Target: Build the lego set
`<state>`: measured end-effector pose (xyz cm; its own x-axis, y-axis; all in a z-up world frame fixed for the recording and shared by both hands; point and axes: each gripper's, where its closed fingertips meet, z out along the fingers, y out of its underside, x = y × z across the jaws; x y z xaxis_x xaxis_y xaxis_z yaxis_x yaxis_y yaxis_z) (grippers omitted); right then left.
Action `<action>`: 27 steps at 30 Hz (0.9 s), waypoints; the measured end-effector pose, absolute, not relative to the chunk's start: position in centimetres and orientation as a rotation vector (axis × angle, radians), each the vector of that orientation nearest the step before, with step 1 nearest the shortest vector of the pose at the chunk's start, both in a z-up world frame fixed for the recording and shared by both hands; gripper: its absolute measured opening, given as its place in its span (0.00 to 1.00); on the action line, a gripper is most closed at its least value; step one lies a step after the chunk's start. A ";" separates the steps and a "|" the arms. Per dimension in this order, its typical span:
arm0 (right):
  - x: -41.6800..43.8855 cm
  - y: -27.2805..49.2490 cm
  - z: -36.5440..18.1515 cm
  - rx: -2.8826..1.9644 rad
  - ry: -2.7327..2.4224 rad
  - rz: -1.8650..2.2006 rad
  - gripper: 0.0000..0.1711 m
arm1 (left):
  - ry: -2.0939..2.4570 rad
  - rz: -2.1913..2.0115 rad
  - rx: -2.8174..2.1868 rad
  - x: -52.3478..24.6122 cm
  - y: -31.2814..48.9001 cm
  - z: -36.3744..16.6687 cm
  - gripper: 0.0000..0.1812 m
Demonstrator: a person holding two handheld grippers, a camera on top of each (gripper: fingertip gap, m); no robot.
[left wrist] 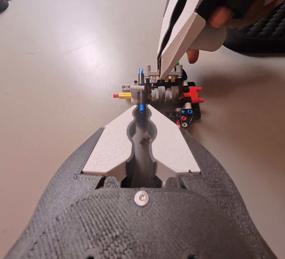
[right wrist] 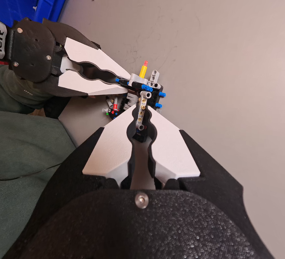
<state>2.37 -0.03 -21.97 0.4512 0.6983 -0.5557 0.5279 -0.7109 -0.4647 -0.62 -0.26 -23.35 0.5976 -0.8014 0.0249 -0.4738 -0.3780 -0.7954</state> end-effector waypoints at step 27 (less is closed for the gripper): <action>2.0 -1.4 -21.2 -2.485 -1.141 1.136 0.03 | 1.007 -0.484 -2.031 0.1 -0.2 -23.4 0.03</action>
<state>2.01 -1.43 -21.19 0.4133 0.7107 -0.5692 0.5727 -0.6889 -0.4444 0.15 -0.22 -23.39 0.6098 -0.7925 -0.0111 -0.4862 -0.3630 -0.7949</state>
